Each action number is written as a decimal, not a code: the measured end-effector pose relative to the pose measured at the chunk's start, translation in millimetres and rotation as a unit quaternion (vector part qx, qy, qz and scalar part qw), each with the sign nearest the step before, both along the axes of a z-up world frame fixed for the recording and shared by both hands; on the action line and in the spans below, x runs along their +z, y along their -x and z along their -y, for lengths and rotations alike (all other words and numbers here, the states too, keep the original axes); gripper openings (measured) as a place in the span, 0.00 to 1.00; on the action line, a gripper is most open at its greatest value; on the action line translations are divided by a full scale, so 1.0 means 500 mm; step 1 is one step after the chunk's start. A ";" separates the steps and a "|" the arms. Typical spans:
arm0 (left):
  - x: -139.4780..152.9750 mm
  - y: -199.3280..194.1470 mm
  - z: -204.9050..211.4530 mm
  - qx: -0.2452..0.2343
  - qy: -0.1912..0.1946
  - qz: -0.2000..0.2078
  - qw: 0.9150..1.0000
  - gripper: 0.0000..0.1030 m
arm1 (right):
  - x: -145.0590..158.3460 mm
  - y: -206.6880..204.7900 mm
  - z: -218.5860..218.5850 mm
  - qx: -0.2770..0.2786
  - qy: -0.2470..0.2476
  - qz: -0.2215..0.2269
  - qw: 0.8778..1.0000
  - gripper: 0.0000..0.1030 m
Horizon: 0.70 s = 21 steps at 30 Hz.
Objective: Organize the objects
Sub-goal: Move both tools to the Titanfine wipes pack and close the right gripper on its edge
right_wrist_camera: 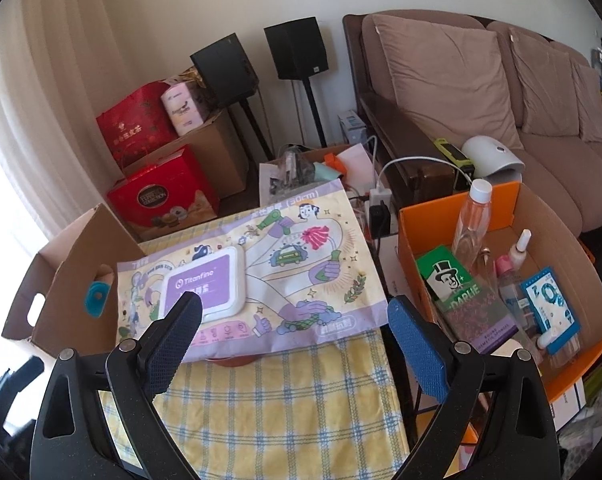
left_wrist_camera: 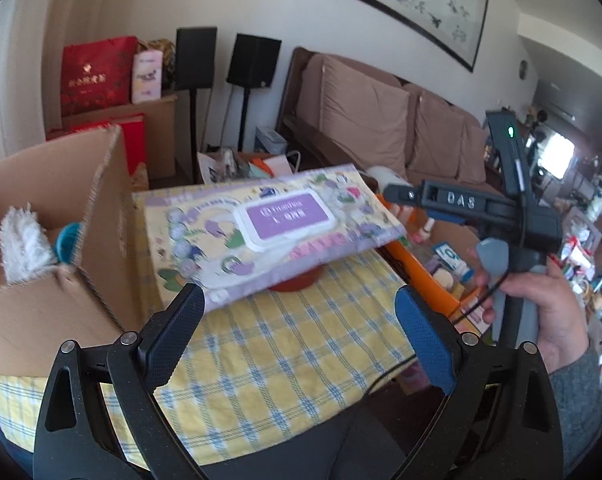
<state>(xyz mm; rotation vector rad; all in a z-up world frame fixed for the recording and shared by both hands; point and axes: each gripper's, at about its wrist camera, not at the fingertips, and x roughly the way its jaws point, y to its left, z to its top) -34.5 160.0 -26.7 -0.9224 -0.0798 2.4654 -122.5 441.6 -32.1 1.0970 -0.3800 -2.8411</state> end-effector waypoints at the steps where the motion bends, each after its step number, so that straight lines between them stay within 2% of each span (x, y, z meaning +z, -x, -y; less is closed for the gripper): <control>1: -0.010 0.002 -0.006 -0.004 -0.001 0.006 1.000 0.93 | -0.002 0.001 -0.002 -0.001 -0.001 0.001 1.000 0.93; 6: -0.067 0.037 -0.022 0.007 -0.003 0.049 0.999 0.93 | -0.018 0.009 -0.012 -0.006 0.003 0.006 1.000 0.93; 10: -0.103 0.060 -0.033 0.025 0.023 0.057 0.998 0.93 | -0.028 0.019 -0.016 -0.008 0.003 0.011 1.000 0.93; 14: -0.130 0.082 -0.035 0.033 0.030 0.075 0.996 0.93 | -0.033 0.033 -0.028 -0.012 0.007 0.012 1.000 0.93; 21: -0.154 0.115 -0.008 0.048 0.001 0.101 0.994 0.93 | -0.046 0.088 -0.051 -0.016 0.014 0.012 1.000 0.93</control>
